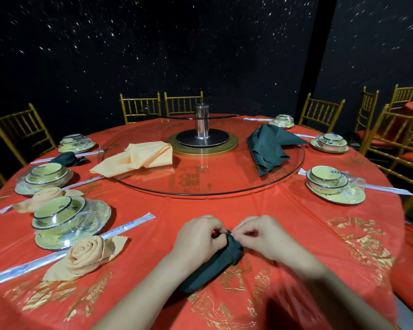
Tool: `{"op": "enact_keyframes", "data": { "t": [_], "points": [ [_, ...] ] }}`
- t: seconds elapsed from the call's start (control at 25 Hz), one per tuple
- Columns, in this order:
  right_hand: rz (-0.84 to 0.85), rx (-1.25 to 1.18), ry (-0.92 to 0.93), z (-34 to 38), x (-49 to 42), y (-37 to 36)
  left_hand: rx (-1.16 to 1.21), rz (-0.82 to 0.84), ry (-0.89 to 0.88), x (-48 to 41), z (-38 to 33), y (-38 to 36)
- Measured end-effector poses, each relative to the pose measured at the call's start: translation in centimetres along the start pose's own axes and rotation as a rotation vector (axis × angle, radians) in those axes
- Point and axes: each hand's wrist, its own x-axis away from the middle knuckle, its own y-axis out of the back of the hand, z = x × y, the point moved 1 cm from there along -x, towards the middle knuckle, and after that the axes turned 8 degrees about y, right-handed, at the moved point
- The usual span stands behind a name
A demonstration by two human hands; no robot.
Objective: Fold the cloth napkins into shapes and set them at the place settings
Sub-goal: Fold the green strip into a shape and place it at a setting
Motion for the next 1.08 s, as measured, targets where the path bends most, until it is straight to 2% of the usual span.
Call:
{"op": "enact_keyframes", "data": {
  "t": [0.12,0.24,0.36,0.48,0.56,0.64,0.68,0.72,0.8,0.96,1.08],
  "points": [
    [0.128,0.128,-0.060,1.1,-1.4,0.6,-0.026,-0.028,-0.031,0.2,-0.1,-0.2],
    [0.211,0.349,-0.016,2.1,-2.3,0.4,-0.038,-0.016,-0.052,0.1,0.2,-0.3],
    [0.191,0.669,0.061,2.2,-2.5,-0.2,-0.007,0.011,-0.057,0.0,0.4,-0.3],
    [0.095,0.840,0.140,2.6,-1.4,-1.6,0.049,0.010,-0.021,-0.2,0.4,-0.6],
    [0.026,0.818,0.177,2.0,-0.8,-2.0,0.084,-0.012,0.007,-0.4,0.5,-0.8],
    [0.029,0.596,0.076,1.4,-0.9,-1.3,0.077,-0.031,-0.002,-0.4,0.4,-0.9],
    [0.095,0.497,0.002,1.3,-1.2,-0.8,0.065,-0.039,-0.018,-0.3,0.3,-0.9],
    [0.115,0.478,-0.011,1.5,-1.4,-0.5,0.050,-0.045,-0.038,-0.2,0.1,-0.9],
    [0.108,0.650,-0.010,1.6,-2.1,-0.9,0.035,-0.049,-0.067,-0.1,0.0,-1.0],
    [0.022,0.823,0.031,2.6,-1.5,-2.4,0.100,-0.004,-0.067,-0.5,0.5,-0.8],
    [-0.015,0.739,0.062,1.7,-0.8,-2.3,0.081,0.019,-0.058,-0.7,0.3,-0.7]
  ]
}}
